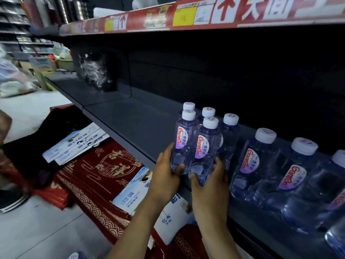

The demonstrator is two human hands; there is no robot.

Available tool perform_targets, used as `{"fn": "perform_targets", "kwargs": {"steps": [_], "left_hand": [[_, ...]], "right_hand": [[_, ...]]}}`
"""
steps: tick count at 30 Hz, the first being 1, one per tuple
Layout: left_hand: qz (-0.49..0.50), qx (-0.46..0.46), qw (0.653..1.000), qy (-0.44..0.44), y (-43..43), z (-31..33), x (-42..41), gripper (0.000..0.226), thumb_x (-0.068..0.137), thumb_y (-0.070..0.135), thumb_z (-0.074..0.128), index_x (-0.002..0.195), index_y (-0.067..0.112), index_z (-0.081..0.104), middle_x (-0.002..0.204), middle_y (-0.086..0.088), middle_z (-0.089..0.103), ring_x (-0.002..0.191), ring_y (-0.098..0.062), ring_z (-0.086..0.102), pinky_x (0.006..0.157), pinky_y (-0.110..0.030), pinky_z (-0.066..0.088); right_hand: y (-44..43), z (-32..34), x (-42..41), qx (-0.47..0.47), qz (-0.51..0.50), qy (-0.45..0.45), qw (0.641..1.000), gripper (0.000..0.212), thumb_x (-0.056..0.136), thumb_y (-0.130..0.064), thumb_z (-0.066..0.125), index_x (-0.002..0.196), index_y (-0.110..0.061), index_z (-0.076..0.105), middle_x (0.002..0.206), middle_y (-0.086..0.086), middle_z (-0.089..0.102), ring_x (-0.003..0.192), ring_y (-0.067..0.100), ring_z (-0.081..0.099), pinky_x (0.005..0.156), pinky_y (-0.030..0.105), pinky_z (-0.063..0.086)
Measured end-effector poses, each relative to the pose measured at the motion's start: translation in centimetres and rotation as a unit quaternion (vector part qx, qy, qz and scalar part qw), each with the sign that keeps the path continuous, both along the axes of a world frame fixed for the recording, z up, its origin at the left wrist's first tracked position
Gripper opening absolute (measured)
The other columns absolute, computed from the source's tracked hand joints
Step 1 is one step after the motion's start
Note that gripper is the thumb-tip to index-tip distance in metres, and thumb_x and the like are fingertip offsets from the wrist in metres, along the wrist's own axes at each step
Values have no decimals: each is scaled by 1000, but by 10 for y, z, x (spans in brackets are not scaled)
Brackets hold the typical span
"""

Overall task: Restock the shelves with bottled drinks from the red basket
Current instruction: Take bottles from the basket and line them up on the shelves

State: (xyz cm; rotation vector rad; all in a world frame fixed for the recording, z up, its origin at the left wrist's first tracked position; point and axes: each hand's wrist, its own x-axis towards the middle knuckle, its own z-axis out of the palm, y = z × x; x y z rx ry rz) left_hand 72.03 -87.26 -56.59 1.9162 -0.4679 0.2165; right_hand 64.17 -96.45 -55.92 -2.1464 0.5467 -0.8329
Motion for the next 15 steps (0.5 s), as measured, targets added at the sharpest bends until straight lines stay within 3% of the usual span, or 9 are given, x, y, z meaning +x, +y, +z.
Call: {"fn": "perform_targets", "kwargs": {"steps": [3, 6, 9, 12, 15], "left_hand": [[-1, 14, 999, -43, 1, 0, -7, 60, 93, 20, 61, 143, 40, 36, 134, 14, 53, 127, -9, 47, 102, -41, 47], [15, 36, 996, -76, 2, 4, -21, 57, 94, 24, 61, 141, 45, 35, 131, 19, 53, 120, -7, 49, 94, -29, 48], [28, 83, 993, -75, 6, 8, -36, 69, 93, 26, 61, 149, 43, 23, 130, 12, 45, 114, -8, 48, 90, -28, 45], [69, 207, 969, -116, 18, 24, -48, 81, 91, 30, 62, 155, 31, 13, 136, -4, 42, 119, -24, 49, 92, -39, 50], [114, 315, 932, -138, 54, 47, -61, 79, 90, 28, 57, 156, 25, 14, 143, -10, 38, 124, -33, 45, 95, -43, 47]], "right_hand": [[3, 2, -9, 6, 4, 9, 1000, 76, 86, -22, 72, 148, -20, 28, 145, 5, 44, 129, 20, 48, 103, 32, 46], [12, 7, -20, 21, 15, 13, 1000, 76, 87, -22, 69, 150, -23, 25, 150, 3, 36, 135, 19, 42, 108, 33, 42], [20, 15, -36, 14, 30, 32, 999, 74, 91, -26, 64, 150, -29, 21, 158, -3, 21, 143, 15, 29, 110, 28, 35], [28, 26, -53, -7, 34, 50, 998, 64, 93, -27, 58, 147, -32, 24, 159, -6, 16, 143, 15, 28, 106, 27, 37], [41, 35, -62, -40, 62, 28, 997, 50, 89, -20, 59, 136, -27, 42, 151, 0, 32, 136, 23, 39, 104, 35, 40]]}}
